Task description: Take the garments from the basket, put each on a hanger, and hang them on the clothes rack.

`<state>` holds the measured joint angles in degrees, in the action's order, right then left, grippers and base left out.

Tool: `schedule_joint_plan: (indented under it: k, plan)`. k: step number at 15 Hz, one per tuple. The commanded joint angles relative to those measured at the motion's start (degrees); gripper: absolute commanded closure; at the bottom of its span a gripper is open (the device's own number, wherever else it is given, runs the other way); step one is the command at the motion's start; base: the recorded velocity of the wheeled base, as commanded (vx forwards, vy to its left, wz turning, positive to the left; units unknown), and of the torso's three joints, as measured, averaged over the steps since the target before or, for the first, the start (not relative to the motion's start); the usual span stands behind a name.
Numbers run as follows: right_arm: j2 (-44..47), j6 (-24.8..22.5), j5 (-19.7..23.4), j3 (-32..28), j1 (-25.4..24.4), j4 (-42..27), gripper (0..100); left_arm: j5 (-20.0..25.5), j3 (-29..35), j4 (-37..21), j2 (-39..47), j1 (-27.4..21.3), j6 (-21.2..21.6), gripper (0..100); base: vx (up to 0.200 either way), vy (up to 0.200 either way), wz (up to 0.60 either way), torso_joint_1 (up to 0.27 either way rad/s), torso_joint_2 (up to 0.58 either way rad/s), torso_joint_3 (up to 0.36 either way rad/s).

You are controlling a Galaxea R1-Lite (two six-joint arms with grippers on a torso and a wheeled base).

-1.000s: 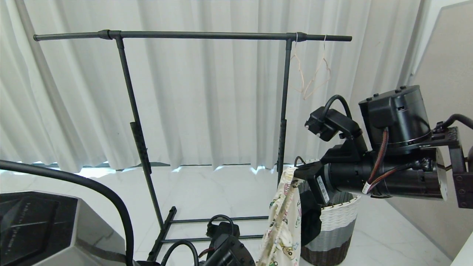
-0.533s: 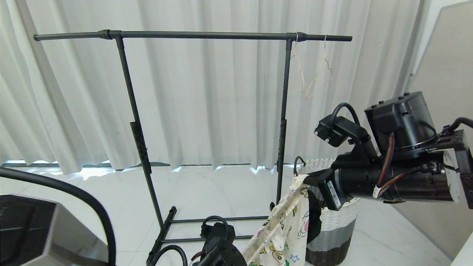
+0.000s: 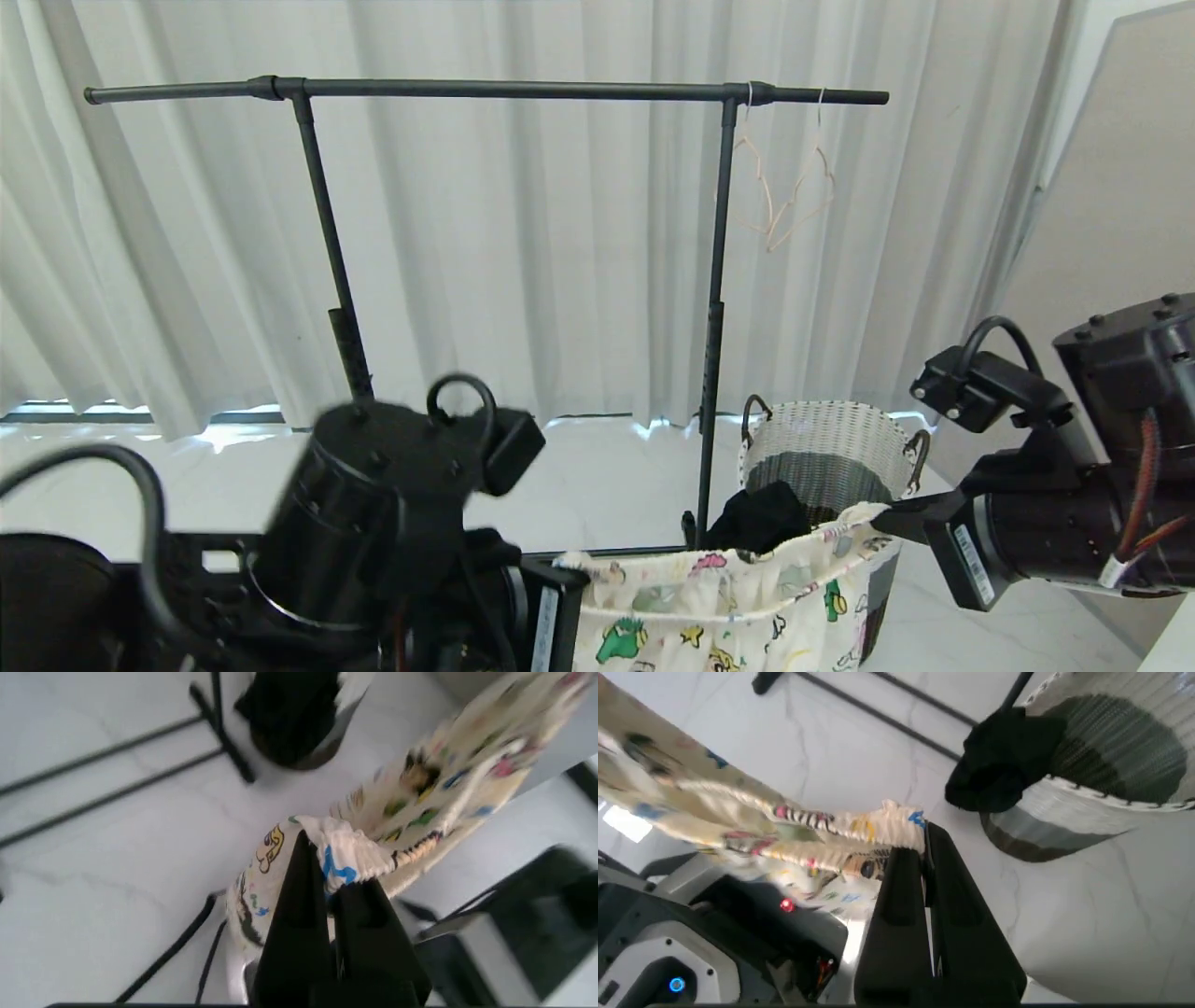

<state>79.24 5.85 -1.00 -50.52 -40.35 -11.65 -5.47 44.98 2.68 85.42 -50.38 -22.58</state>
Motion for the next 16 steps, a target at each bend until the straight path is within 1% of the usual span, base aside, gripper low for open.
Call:
schedule_joint_plan:
  k: [1, 2, 3, 5, 7, 9, 10, 11, 13, 14, 15, 16]
  plan:
    - [-3.7, -0.1, 0.0, -4.2, 0.1, -2.5, 100, 1.7, 18.1, -13.7, -5.1, 2.0, 1.8, 100, 0.0, 0.0, 0.0, 0.0, 0.0, 0.0]
    - [-3.9, -0.1, 0.0, -9.2, 0.8, -5.1, 100, 1.7, 23.5, -17.2, -4.8, 2.0, 4.6, 100, 0.0, 0.0, 0.0, 0.0, 0.0, 0.0]
    - [-3.8, -0.1, 0.0, -13.4, 1.3, -7.2, 100, 1.6, 25.2, -18.2, -4.9, 2.0, 6.8, 100, 0.0, 0.0, 0.0, 0.0, 0.0, 0.0]
    - [-3.6, -0.5, 0.1, -21.0, 2.2, -11.8, 100, 1.1, 25.5, -18.5, -5.4, 2.0, 10.6, 100, 0.0, 0.0, 0.0, 0.0, 0.0, 0.0]
    - [-3.6, -0.6, 0.1, -25.8, 2.2, -14.9, 100, -1.0, 24.0, -18.5, -6.3, 2.0, 10.6, 100, 0.0, 0.0, 0.0, 0.0, 0.0, 0.0]
    - [-4.1, -1.2, 0.2, -27.0, 2.0, -17.3, 100, -2.6, 23.7, -18.5, -6.9, 1.4, 10.7, 100, 0.0, 0.0, 0.0, 0.0, 0.0, 0.0]
    - [-5.2, -1.9, 0.3, -26.7, 1.9, -18.6, 100, -2.8, 24.1, -18.4, -6.9, 1.0, 11.7, 100, 0.0, 0.0, 0.0, 0.0, 0.0, 0.0]
    - [-6.6, -1.9, 0.5, -26.5, 1.9, -20.7, 100, -2.8, 24.1, -18.2, -6.8, 1.1, 13.5, 100, 0.0, 0.0, 0.0, 0.0, 0.0, 0.0]
    - [-10.4, -1.9, 1.6, -26.4, 0.4, -26.1, 100, -2.4, 24.8, -17.7, -6.7, 1.0, 16.0, 100, 0.0, 0.0, 0.0, 0.0, 0.0, 0.0]
    - [-12.2, -1.9, 1.9, -26.4, -1.0, -28.2, 100, -2.0, 25.9, -17.6, -6.5, 0.9, 16.2, 100, 0.0, 0.0, 0.0, 0.0, 0.0, 0.0]
    - [-14.7, -1.7, 2.0, -26.5, -4.4, -32.0, 100, -0.8, 28.1, -17.5, -5.2, 1.0, 16.2, 100, 0.0, 0.0, 0.0, 0.0, 0.0, 0.0]
    - [-16.1, -1.6, 2.0, -26.4, -8.1, -34.5, 100, 0.1, 30.2, -17.4, -3.9, 1.0, 16.2, 100, 0.0, 0.0, 0.0, 0.0, 0.0, 0.0]
